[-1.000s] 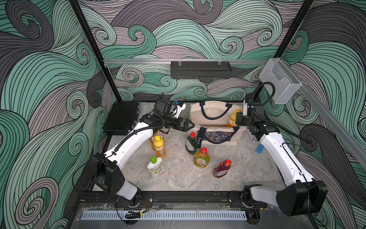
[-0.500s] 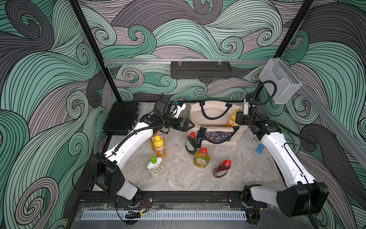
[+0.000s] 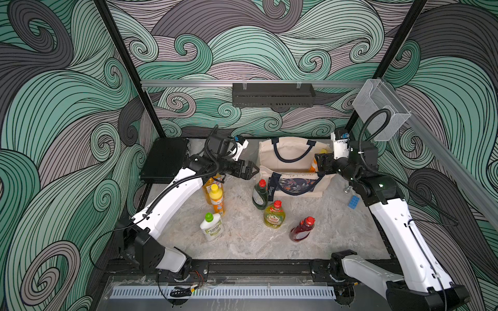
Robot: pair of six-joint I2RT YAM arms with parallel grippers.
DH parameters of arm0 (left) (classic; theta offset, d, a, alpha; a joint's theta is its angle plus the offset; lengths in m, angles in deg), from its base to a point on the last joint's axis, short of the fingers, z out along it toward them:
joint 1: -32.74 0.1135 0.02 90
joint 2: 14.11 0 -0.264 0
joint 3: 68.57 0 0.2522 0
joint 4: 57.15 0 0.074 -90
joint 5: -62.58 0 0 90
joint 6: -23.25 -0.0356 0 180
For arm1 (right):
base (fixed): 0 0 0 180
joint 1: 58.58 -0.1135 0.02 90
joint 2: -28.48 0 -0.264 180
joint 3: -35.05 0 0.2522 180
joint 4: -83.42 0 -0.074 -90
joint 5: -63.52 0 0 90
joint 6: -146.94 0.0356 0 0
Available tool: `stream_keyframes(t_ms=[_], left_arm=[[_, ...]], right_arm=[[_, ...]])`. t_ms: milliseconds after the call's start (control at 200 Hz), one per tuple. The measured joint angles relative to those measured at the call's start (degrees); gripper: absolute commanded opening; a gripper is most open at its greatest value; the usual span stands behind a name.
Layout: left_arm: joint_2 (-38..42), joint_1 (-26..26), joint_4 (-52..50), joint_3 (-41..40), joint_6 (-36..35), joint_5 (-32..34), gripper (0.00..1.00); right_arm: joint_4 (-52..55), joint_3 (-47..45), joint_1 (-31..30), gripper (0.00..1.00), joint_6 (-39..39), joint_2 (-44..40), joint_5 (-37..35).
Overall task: Pack dish soap into the shopping bag
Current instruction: Pick up the bottle of dish soap at the center of the board.
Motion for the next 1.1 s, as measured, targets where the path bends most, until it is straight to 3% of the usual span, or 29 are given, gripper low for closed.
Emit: stream_keyframes(t_ms=[270, 670, 881, 1101], left_arm=[[3.3, 7.7, -0.1, 2.1, -0.4, 0.5, 0.99], [3.3, 12.2, 0.1, 2.0, 0.0, -0.1, 0.98], [3.3, 13.6, 0.2, 2.0, 0.6, 0.2, 0.99], [4.0, 15.4, 0.7, 1.6, 1.2, 0.9, 0.99]], right_arm=[[-3.1, -4.6, -10.2, 0.76, -0.2, -4.9, 10.1], [-10.4, -11.0, -35.2, 0.8, -4.6, -1.6, 12.3], [-19.9, -12.3, -41.5, 0.77, -6.0, 6.4, 14.0], [-29.3, -12.0, -43.3, 0.74, -5.7, 16.8, 15.8]])
